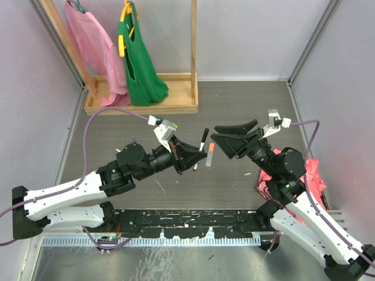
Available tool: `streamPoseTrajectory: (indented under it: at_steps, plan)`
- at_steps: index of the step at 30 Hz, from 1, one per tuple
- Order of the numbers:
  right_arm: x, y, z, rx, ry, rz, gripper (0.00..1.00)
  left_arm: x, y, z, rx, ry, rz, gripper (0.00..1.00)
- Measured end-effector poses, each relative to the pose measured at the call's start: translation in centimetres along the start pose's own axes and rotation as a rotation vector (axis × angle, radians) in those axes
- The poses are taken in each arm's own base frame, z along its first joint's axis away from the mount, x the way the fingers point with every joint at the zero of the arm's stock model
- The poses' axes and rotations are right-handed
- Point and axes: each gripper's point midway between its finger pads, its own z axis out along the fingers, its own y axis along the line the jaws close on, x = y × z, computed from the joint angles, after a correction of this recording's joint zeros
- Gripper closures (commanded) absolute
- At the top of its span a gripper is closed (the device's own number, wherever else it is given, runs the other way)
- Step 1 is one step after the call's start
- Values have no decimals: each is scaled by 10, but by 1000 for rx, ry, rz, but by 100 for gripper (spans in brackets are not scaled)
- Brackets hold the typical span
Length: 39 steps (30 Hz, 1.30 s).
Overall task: Insert the pens into the pen caps
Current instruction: Press the pen cap onto the pen.
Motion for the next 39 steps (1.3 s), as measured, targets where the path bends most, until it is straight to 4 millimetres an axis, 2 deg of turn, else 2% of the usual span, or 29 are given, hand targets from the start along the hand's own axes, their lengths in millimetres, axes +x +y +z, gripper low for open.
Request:
streamPoseTrajectory:
  at_steps: [8,13,18,22,37,39]
  plan:
    - [-17,12,11,33,34,-66,31,12,-2,2,21,46,1,100]
    - [-9,4,15,65,86,-61,37,25,-1,4,28,89,1,100]
    - [5,-9,16,102,138,-43,43,28,-3,5,39,103,1,100]
    - [12,-13,17,108,168,-32,52,28,-3,6,42,106,1,100]
    - [20,-5,14,60,215,-25,82,35,0,7,30,127,1,100]
    - [20,-4,14,59,217,-26,90,34,0,8,28,126,0,100]
